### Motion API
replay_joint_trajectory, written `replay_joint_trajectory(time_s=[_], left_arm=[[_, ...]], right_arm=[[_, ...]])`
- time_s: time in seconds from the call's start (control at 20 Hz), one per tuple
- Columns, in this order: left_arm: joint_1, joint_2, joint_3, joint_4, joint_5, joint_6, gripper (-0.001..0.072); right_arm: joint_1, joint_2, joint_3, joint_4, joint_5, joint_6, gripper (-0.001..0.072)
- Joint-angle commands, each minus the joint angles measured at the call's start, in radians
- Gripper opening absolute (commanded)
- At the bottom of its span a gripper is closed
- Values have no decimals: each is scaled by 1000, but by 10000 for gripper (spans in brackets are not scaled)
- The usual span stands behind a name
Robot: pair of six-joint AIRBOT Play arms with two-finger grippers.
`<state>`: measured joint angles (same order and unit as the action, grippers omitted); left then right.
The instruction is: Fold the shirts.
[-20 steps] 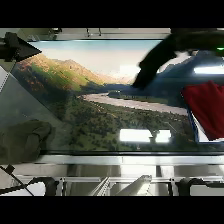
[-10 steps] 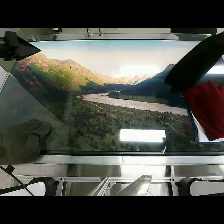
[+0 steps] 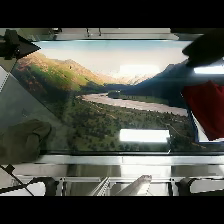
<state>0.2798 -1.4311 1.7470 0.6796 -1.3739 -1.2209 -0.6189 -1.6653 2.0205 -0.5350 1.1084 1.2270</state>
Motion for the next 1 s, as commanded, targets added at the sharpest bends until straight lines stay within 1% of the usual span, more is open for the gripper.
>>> replay_joint_trajectory(time_s=[0.0,0.05,0.1,0.25,0.4,0.5,0.55,0.65,0.8,0.95], left_arm=[[-15,-29,0,0,-42,0,13],[-26,-40,0,0,-64,0,13],[-39,-51,0,0,-84,0,13],[-84,-77,0,0,-130,0,13],[-123,-81,0,0,-137,1,12],[-146,-81,0,1,-138,1,13],[-158,-81,0,1,-138,2,13],[-174,-81,0,1,-146,1,13],[-194,-81,0,0,-177,1,13],[-206,-81,0,0,-183,1,13]], right_arm=[[-47,35,-68,-247,236,212,15],[-48,47,-110,-292,296,235,15],[-53,70,-160,-319,314,267,15],[-73,229,-361,-403,244,367,14],[-92,405,-594,-568,226,438,14],[-103,514,-781,-678,185,489,15],[-115,556,-869,-708,154,509,15],[-149,612,-1037,-721,91,517,16],[-213,626,-1222,-722,68,536,17],[-244,625,-1284,-724,8,523,18]])
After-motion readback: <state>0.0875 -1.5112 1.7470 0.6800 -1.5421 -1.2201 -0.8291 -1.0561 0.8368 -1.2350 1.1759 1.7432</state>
